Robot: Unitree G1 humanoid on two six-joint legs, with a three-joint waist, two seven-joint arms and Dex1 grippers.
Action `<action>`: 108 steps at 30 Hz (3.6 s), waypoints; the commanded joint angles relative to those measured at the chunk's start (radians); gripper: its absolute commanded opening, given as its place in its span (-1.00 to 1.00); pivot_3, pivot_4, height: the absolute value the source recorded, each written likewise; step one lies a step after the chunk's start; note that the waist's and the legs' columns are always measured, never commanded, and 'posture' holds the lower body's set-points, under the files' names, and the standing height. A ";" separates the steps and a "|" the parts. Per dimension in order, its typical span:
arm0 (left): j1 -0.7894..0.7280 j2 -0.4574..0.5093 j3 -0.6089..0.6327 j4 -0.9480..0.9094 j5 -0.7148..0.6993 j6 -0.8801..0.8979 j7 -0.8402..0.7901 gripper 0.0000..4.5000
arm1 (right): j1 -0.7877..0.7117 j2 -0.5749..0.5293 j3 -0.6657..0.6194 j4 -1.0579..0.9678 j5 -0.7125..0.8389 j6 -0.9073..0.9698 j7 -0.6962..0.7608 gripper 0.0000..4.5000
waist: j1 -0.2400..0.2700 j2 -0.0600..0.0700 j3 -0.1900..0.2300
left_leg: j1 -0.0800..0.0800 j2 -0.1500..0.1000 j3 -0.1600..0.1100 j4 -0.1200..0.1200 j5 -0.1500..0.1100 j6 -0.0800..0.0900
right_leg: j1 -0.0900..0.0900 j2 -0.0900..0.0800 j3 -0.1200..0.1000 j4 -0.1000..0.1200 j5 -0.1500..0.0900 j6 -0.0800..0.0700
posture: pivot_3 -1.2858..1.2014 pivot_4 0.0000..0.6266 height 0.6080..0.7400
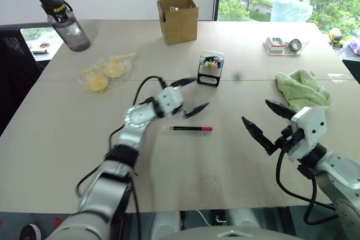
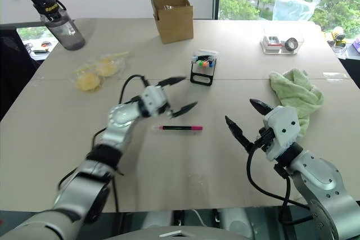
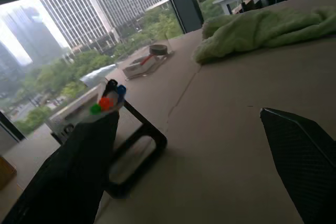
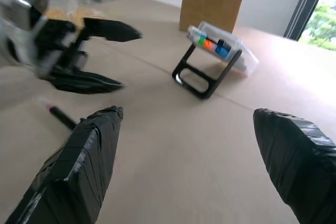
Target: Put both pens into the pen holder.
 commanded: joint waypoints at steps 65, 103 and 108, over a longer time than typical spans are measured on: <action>-0.007 -0.244 0.266 -0.471 -0.489 0.947 0.106 -1.00 | -0.633 0.521 -0.006 0.349 0.744 0.169 -0.410 -0.70 | 0.027 0.008 0.007 | -0.002 -0.016 -0.029 0.004 -0.002 0.003 | 0.007 -0.003 -0.005 -0.001 0.001 0.000 | 0.03 -0.52 0.93; 0.250 0.188 0.541 -0.920 -0.392 1.028 0.312 0.31 | -1.301 0.254 0.417 1.686 -0.599 -1.649 0.308 -0.99 | 0.019 0.009 0.018 | -0.001 -0.016 -0.023 -0.001 0.000 0.000 | 0.002 -0.006 -0.001 -0.001 0.001 0.000 | 0.03 -0.52 0.93; 0.252 0.152 0.562 -0.948 -0.458 1.032 0.371 0.31 | -1.363 0.279 0.400 1.893 -0.631 -1.718 0.259 -0.99 | 0.022 0.009 0.018 | -0.001 -0.016 -0.023 -0.001 0.000 0.000 | 0.002 -0.007 -0.001 -0.001 0.001 0.000 | 0.03 -0.52 0.93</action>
